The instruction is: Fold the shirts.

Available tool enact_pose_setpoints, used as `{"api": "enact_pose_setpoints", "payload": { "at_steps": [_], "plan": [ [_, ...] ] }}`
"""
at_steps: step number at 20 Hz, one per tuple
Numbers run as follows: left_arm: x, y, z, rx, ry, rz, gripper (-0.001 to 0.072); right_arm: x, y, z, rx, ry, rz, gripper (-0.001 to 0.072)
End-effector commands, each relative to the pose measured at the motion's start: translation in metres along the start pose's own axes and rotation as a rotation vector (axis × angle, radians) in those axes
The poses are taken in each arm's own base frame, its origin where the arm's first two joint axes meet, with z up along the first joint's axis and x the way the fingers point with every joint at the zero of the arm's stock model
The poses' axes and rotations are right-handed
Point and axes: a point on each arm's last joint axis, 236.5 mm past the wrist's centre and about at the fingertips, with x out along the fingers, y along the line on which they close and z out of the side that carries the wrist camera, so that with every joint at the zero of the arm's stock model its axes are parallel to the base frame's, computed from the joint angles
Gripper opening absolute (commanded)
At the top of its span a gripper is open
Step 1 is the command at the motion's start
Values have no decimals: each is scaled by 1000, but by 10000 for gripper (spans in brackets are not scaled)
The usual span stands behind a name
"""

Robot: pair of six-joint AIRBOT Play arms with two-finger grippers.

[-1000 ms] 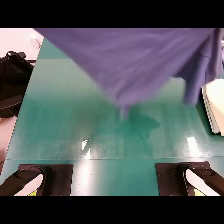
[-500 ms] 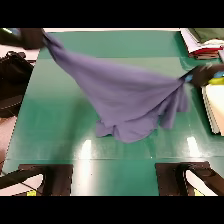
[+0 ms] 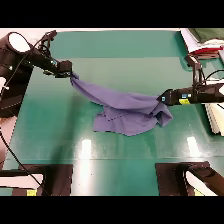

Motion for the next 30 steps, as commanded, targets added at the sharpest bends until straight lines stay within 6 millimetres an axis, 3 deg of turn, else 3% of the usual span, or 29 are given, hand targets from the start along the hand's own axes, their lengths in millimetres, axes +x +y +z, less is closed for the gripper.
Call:
{"api": "enact_pose_setpoints", "payload": {
  "at_steps": [1, 3, 4, 7, 9, 14, 19, 25, 30],
  "plan": [
    [5, 6, -2, 25, 7, 17, 29, -18, 3, -21, -42, 33, -20, 269],
    [5, 7, -2, 26, 7, 19, 29, -41, 0, -11, -92, -67, -74, 298],
    [5, 7, -1, 25, 6, 19, 29, -49, -5, -9, -112, -95, -108, 399],
    [5, 7, -2, 25, 7, 19, 29, -44, -17, -18, -98, -37, -140, 412],
    [5, 7, -2, 25, 9, 19, 29, -29, -34, -15, -52, 4, -155, 537],
    [5, 6, -8, 25, 33, 18, 29, 29, -69, -7, -8, 114, -163, 532],
    [5, 6, -7, 25, 31, 18, 29, 60, -78, 20, -39, 207, -151, 532],
    [5, 7, -8, 25, 34, 18, 29, 121, -63, 4, -125, 419, -125, 530],
    [5, 7, -8, 25, 35, 18, 29, 141, -79, -17, -229, 582, -233, 497]
  ]
}}
